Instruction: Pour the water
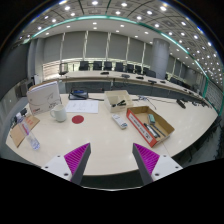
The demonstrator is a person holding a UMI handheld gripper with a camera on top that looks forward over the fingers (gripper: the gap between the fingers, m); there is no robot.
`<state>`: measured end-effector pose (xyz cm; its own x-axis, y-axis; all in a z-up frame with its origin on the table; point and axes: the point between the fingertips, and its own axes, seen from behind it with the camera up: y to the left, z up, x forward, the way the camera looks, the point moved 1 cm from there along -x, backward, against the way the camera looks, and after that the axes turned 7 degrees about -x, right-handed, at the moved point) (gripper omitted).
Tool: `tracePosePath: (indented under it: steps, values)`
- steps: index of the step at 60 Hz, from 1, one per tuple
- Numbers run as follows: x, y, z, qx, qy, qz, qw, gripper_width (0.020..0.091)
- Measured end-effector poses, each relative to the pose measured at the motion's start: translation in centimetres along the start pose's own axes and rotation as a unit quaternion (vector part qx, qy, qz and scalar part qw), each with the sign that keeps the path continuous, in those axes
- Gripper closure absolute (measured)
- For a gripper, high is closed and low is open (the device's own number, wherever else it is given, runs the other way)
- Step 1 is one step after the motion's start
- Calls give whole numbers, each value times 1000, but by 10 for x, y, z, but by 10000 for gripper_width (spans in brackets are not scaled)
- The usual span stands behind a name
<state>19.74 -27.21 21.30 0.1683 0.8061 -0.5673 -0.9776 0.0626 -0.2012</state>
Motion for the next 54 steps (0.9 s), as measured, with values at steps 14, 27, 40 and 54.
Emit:
tracePosePath:
  steps: [14,27,40,54]
  values:
    - [-6,92,-13,-21,4,10,1000,247]
    - [-13,228,-24,-36,-11,70,997,241]
    - [-1,374,-20,-49,-46,146,987,243]
    - [61,448,15,-35,-100,146,983,244]
